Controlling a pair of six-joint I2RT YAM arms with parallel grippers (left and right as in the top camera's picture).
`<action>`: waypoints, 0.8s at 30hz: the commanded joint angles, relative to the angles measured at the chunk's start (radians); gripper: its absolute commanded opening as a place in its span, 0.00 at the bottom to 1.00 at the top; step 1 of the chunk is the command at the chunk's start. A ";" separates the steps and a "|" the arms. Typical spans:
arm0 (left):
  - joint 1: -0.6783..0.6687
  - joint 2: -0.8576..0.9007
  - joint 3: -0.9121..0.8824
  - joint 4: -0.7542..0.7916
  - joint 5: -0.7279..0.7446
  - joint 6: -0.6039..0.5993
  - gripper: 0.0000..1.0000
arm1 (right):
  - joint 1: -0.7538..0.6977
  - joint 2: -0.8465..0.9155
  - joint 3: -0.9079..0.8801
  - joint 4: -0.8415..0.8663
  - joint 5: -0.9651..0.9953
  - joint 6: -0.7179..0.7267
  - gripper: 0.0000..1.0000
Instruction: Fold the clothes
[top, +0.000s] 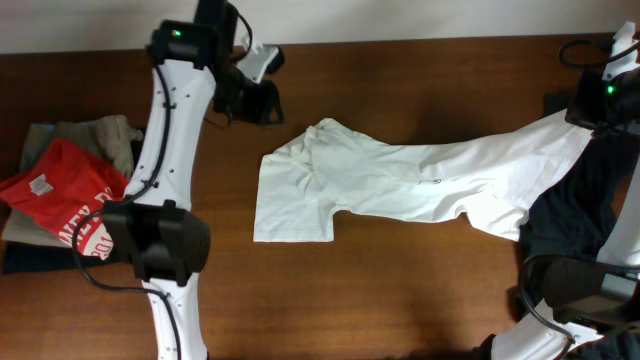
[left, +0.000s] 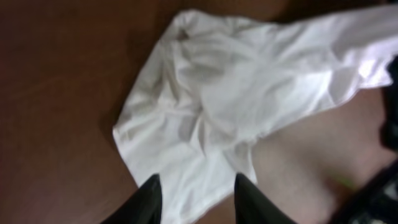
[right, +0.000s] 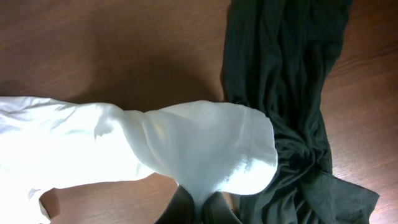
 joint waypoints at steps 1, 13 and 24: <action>-0.030 -0.014 -0.243 0.172 -0.010 -0.016 0.44 | -0.008 0.006 -0.003 0.004 0.020 0.008 0.05; -0.172 -0.014 -0.604 0.635 0.026 -0.181 0.51 | -0.008 0.006 -0.003 0.003 0.015 0.008 0.05; -0.205 -0.014 -0.641 0.703 0.021 -0.183 0.01 | -0.008 0.006 -0.004 0.003 0.016 0.008 0.05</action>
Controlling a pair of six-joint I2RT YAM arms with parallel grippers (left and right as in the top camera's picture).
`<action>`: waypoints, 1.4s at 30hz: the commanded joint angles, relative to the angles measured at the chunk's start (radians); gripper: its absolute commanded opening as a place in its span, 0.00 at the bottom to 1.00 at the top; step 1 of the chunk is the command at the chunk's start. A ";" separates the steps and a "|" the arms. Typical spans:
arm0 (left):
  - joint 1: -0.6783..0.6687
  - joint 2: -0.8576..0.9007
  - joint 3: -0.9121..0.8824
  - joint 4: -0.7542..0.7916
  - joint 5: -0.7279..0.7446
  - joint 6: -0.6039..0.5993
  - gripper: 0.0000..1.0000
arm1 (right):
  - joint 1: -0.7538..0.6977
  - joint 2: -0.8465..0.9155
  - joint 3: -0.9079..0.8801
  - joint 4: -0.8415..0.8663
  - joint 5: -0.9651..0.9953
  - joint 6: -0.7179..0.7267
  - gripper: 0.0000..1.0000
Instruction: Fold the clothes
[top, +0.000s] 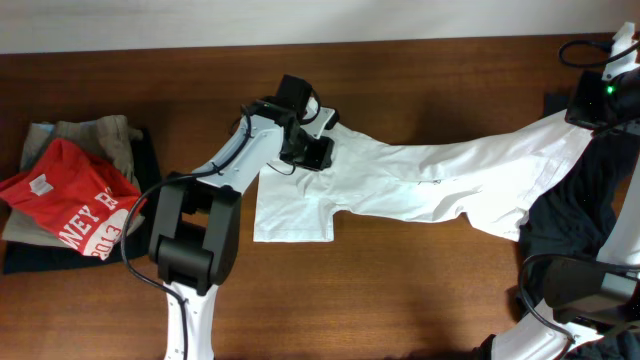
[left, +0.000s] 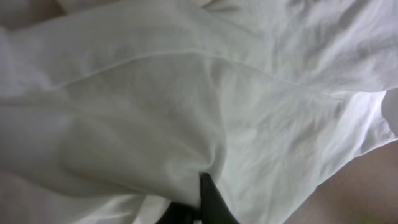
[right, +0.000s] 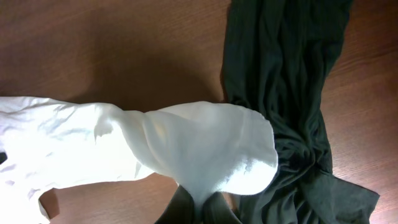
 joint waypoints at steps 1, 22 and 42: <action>0.000 -0.015 -0.003 -0.002 -0.012 0.002 0.01 | -0.007 0.006 0.000 0.000 0.016 0.007 0.05; 0.476 -0.587 0.708 -0.392 0.030 -0.039 0.01 | -0.004 -0.119 0.372 0.000 -0.240 -0.049 0.04; 0.351 -0.060 0.766 -0.547 -0.093 -0.059 0.00 | 0.111 0.269 0.128 0.124 -0.148 -0.101 0.04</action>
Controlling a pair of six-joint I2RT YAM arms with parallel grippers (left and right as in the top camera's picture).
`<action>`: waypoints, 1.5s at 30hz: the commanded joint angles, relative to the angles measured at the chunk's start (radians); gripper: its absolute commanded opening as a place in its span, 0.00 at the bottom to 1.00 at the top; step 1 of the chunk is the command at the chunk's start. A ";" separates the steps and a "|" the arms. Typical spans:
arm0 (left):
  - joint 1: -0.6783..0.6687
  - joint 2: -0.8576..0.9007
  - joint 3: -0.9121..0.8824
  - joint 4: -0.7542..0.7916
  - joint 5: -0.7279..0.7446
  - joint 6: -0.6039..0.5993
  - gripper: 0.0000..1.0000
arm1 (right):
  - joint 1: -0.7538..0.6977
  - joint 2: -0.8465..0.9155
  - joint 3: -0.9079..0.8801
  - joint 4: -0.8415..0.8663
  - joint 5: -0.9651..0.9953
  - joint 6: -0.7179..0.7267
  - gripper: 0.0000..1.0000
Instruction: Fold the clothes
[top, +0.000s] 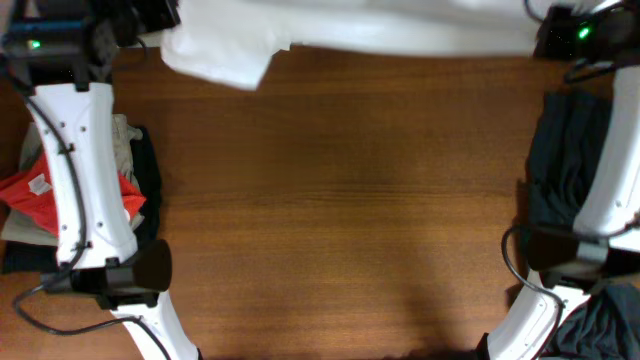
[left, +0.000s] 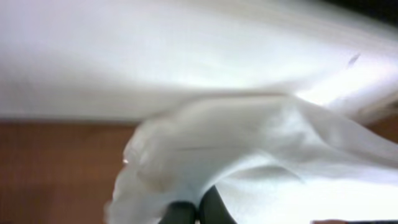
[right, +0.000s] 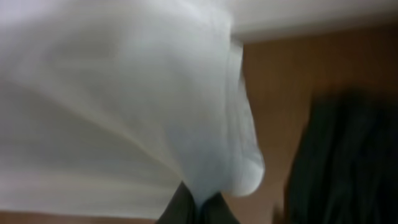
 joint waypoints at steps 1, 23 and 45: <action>-0.076 0.121 -0.195 -0.132 -0.015 0.148 0.00 | -0.006 0.055 -0.280 -0.035 0.055 -0.035 0.04; -0.069 -0.570 -1.447 0.031 -0.181 -0.025 0.01 | -0.270 -0.284 -1.289 0.142 0.088 0.100 0.04; -0.074 -0.177 -1.486 0.985 -0.117 -0.107 0.77 | -0.161 -0.269 -1.290 0.777 0.054 0.100 0.55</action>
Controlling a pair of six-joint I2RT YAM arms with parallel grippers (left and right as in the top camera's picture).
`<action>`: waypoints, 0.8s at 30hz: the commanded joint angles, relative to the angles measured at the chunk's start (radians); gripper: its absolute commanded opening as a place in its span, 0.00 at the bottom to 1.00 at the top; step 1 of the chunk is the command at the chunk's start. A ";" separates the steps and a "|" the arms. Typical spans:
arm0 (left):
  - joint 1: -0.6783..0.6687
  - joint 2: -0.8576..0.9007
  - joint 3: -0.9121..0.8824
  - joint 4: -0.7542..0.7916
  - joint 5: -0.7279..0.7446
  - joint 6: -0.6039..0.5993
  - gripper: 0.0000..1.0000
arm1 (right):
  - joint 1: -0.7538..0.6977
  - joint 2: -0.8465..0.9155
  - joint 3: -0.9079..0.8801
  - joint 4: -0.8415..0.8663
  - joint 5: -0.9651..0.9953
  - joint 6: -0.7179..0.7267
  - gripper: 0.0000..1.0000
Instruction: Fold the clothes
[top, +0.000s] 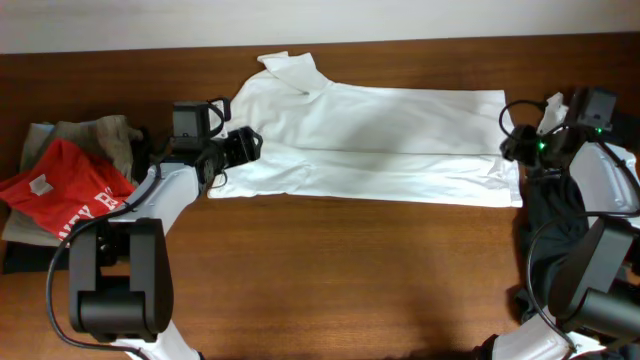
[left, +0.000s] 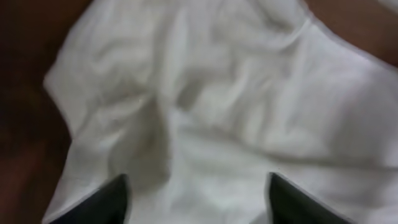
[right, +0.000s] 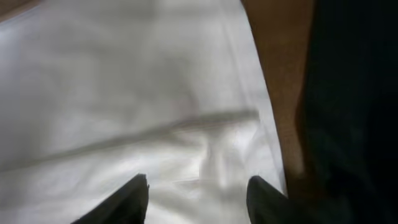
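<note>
A white shirt (top: 370, 140) lies spread flat across the back of the wooden table, collar toward the upper left. My left gripper (top: 245, 146) hovers open over the shirt's left end, its fingers (left: 112, 199) wide apart above the wrinkled cloth (left: 205, 112). My right gripper (top: 510, 145) stands open over the shirt's right hem (right: 186, 112), nothing between its fingers (right: 130, 199).
A pile of clothes with a red printed shirt (top: 65, 190) on top sits at the left edge. Dark garments (top: 570, 230) lie heaped at the right edge, showing beside the white hem as dark cloth (right: 354, 93). Bare wood (top: 340, 280) fills the front half.
The white shirt was held stretched between both shut grippers up at the back of the view. Now it lies flat on the table and both grippers have opened over its ends.
The shirt lay crumpled across the table with my right gripper shut on its right end and my left open above it. My left gripper then shut on the left part. Both held it stretched out high at the back; now it lies spread flat, released.
</note>
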 joint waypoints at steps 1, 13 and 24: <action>0.004 0.011 0.000 -0.159 -0.134 0.023 0.77 | 0.006 0.017 0.003 -0.126 0.155 0.004 0.54; 0.004 0.115 -0.066 -0.355 -0.266 0.023 0.15 | 0.004 0.168 -0.087 -0.208 0.166 0.005 0.27; 0.109 0.001 -0.066 -0.850 -0.344 -0.120 0.00 | 0.005 0.160 -0.083 -0.405 0.227 0.005 0.22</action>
